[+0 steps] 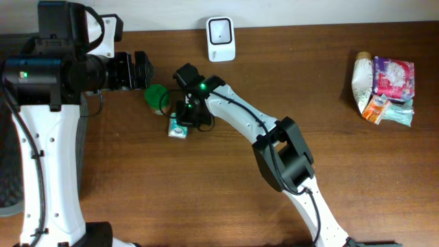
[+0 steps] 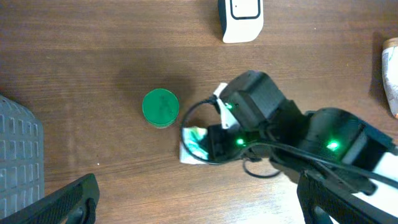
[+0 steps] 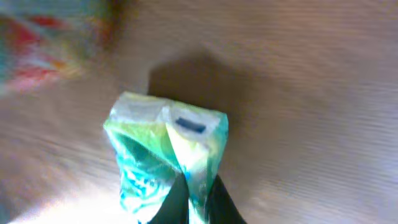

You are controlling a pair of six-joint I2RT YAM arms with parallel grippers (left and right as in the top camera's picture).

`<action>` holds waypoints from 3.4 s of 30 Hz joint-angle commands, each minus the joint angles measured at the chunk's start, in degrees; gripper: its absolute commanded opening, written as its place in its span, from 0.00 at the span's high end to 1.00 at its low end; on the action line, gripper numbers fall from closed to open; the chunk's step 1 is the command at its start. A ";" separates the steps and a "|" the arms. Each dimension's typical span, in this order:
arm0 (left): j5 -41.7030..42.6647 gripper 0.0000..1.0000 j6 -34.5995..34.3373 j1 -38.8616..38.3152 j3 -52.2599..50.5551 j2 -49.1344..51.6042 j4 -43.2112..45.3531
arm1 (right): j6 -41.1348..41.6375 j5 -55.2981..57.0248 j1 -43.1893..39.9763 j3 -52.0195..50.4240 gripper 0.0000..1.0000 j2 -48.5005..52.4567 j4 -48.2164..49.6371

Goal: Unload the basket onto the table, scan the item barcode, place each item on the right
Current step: 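Grasp the white tissue pack and drag it toward the scanner, then lift the white tissue pack and hold it before the scanner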

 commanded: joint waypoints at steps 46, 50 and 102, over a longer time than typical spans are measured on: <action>0.22 0.01 -0.37 0.22 0.26 0.09 0.11 | -34.25 -33.73 -21.20 -2.23 0.96 -2.54 -13.51; 0.22 0.01 -0.37 0.22 0.26 0.09 0.11 | -28.87 -8.26 -17.55 1.95 0.84 -5.07 -16.83; 0.22 0.01 -0.37 0.22 0.26 0.09 0.11 | -32.20 -7.96 -18.43 1.64 0.32 -5.42 -16.92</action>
